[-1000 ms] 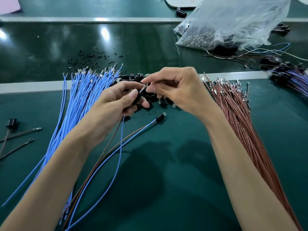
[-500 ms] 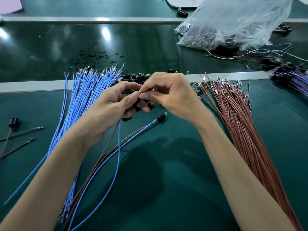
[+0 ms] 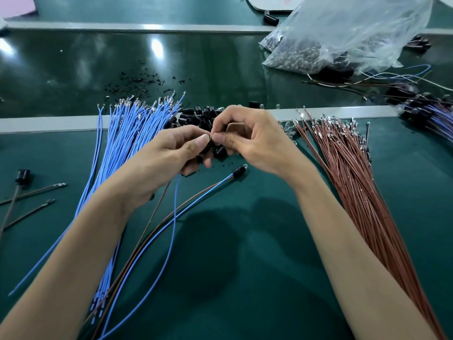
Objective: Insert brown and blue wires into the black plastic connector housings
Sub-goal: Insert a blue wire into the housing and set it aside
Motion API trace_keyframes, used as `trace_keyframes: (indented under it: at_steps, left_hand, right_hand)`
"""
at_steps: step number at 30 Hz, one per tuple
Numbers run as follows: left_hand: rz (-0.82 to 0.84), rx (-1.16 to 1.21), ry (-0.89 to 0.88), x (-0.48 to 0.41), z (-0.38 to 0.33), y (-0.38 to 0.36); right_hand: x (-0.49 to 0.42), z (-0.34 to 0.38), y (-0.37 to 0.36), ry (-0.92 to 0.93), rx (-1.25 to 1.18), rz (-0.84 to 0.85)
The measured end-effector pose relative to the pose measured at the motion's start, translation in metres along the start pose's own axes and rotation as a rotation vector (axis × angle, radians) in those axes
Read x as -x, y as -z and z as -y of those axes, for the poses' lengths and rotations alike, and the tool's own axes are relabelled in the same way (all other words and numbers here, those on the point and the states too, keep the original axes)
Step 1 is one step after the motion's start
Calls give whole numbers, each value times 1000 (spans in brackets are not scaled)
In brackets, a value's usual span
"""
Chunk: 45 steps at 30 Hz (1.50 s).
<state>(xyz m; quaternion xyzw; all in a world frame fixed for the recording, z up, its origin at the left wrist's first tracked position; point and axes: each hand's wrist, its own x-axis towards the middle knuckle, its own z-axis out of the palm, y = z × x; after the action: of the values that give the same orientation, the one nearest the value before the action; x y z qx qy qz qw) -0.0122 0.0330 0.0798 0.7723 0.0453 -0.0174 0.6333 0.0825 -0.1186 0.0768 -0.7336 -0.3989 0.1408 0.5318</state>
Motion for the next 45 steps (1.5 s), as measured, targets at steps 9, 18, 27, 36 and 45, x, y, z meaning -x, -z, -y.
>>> trace_keyframes:
  at_steps: [9, 18, 27, 36, 45]
  left_hand:
    - [45, 55, 59, -2, 4, 4]
    - [226, 170, 74, -1, 11, 19]
    - [-2, 227, -9, -3, 5, -12]
    - [-199, -84, -127, 1, 2, -15]
    - [-281, -186, -196, 2, -1, -18]
  right_hand:
    - [0, -1, 8, 10, 11, -50]
    - [-2, -4, 8, 73, -18, -60]
    - [1, -3, 9, 124, -148, -79]
    - [1, -7, 21, -21, -164, -43]
    - [0, -4, 15, -43, -137, -28]
